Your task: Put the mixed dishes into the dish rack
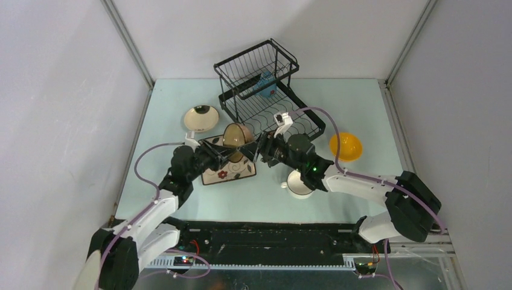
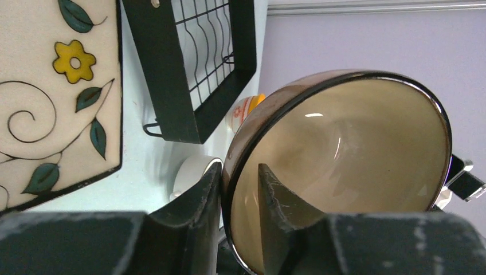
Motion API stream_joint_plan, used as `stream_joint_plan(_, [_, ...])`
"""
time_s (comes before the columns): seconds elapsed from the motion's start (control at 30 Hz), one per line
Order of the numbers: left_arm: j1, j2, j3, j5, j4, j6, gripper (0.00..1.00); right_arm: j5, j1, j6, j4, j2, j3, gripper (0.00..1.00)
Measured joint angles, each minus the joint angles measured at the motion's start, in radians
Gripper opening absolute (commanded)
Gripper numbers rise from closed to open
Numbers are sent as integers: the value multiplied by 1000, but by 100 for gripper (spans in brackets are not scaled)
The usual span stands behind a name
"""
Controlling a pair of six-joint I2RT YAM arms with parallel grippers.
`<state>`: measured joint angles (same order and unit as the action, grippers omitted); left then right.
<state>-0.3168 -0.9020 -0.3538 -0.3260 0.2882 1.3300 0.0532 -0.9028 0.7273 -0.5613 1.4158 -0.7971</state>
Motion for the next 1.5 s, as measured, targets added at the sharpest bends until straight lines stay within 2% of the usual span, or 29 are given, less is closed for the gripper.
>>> stream_joint_plan(0.2, [-9,-133,-48,-16,61,-12,40,68,85,12,31,25,-11,1])
stream_joint_plan(0.3, [-17,-211,-73,-23,115,-13,42,94,135,17,45,33,-15,0])
stream_joint_plan(0.5, [-37,-306,-110,-29,184,-22,63,113,226,13,98,50,-21,0])
stream_joint_plan(0.7, [-44,-314,-179,-12,154,-83,76,126,360,-26,183,54,-21,0])
stream_joint_plan(0.9, [-55,-302,-203,55,53,-163,77,149,500,-103,243,61,-46,0])
stream_joint_plan(1.03, [-72,-301,-218,100,-23,-215,76,188,565,-244,282,135,-145,0])
stream_joint_plan(1.27, [-89,-269,-233,158,-106,-288,75,312,611,-537,338,301,-340,0])
stream_joint_plan(1.5, [-90,-227,-233,195,-155,-348,75,318,624,-768,356,423,-416,0])
